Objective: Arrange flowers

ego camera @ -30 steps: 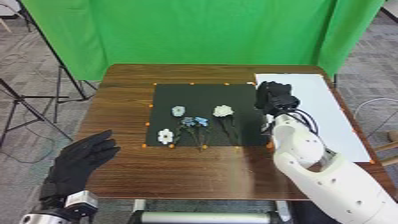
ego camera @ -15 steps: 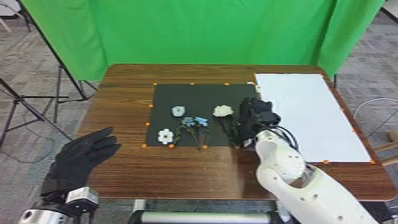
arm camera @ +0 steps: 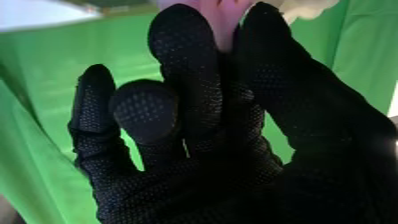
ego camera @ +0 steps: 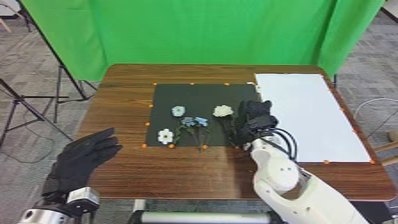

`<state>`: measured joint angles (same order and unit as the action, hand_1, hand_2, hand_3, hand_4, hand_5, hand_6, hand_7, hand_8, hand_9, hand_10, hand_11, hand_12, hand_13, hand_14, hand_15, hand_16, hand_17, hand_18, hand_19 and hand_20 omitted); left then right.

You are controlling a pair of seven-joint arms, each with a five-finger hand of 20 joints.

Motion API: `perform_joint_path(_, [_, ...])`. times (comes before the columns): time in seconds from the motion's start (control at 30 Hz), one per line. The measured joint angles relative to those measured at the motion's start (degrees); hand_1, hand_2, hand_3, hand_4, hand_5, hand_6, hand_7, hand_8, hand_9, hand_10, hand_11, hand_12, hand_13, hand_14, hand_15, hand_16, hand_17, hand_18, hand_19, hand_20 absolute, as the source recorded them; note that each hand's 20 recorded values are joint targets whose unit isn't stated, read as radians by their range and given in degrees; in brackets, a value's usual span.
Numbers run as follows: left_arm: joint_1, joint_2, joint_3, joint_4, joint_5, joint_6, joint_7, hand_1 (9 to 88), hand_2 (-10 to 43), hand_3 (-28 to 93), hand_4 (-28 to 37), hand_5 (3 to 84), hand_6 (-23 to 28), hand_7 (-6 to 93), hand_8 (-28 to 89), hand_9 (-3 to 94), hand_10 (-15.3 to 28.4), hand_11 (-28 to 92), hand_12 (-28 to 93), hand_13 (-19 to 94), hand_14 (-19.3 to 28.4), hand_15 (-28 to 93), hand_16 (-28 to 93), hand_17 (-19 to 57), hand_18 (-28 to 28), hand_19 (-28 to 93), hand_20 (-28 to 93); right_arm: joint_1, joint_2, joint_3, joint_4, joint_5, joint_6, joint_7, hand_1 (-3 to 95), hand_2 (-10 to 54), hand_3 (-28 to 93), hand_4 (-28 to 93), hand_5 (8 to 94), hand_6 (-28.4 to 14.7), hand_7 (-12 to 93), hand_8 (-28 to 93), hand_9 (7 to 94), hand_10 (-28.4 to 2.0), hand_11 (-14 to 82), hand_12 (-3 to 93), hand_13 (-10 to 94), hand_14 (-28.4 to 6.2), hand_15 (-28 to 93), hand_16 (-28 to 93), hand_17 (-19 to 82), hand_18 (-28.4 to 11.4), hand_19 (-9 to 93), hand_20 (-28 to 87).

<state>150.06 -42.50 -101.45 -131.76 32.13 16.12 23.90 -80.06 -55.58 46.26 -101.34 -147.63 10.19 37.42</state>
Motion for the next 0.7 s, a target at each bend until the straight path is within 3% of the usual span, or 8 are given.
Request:
perform_joint_path(0.57, [0.56, 1.25, 0.78, 0.0, -0.47, 0.44, 1.73, 26.6, 5.8, 82, -14.1, 45.0, 13.8, 13.3, -8, 38.9, 22.1, 35, 9, 29, 28.4, 57, -12, -9.3, 21.8, 57, 15, 0.41, 1.13, -0.25, -2.37, 3.5, 0.1, 0.58, 29.7, -5.1, 77, -25, 76.5, -4.2, 26, -11, 84.1, -13.5, 45.1, 24.9, 71, -14.6, 80, 30, 23, -28.4, 79, 38])
perform_joint_path(0.7, [0.68, 1.61, 1.07, 0.02, -0.75, 0.75, 2.32, 26.5, 5.7, 82, -14.1, 45.0, 13.8, 13.2, -8, 38.8, 22.0, 35, 9, 29, 28.4, 57, -12, -9.3, 21.8, 57, 15, 0.63, 1.54, -0.2, -2.57, 3.6, 0.09, 0.59, 28.3, -3.6, 77, -25, 74.3, -5.1, 24, -11, 81.4, -14.9, 42.6, 23.9, 68, -16.0, 78, 29, 22, -28.4, 78, 38])
